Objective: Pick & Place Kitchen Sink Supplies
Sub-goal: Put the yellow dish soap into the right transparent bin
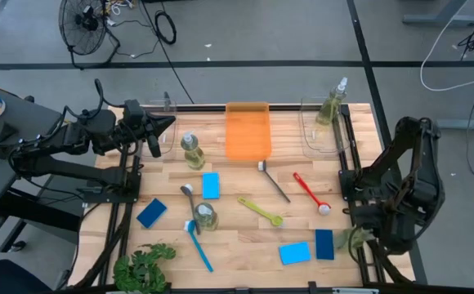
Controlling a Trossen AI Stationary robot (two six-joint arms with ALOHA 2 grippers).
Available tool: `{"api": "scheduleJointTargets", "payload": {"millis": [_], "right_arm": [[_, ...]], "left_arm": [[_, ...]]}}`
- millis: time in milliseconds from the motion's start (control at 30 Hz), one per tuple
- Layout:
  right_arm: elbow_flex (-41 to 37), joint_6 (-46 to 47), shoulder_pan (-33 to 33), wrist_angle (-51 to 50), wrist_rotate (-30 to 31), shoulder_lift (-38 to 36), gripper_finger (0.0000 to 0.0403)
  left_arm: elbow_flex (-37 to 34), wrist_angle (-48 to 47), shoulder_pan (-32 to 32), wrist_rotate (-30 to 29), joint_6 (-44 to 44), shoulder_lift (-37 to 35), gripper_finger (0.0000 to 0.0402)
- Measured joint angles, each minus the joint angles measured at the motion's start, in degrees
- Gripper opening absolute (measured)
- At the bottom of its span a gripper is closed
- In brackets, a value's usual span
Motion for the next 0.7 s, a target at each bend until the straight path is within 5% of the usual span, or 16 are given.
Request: {"api": "scheduleJointTargets", "payload": {"millis": [700], "right_arm": [[0.11,6.96,-13.91,-0.02,5.19,-2.39,0.0098]], "left_arm": [[0.0,-0.02,0.02,-0.02,0.12,0.0,0.0012]]}}
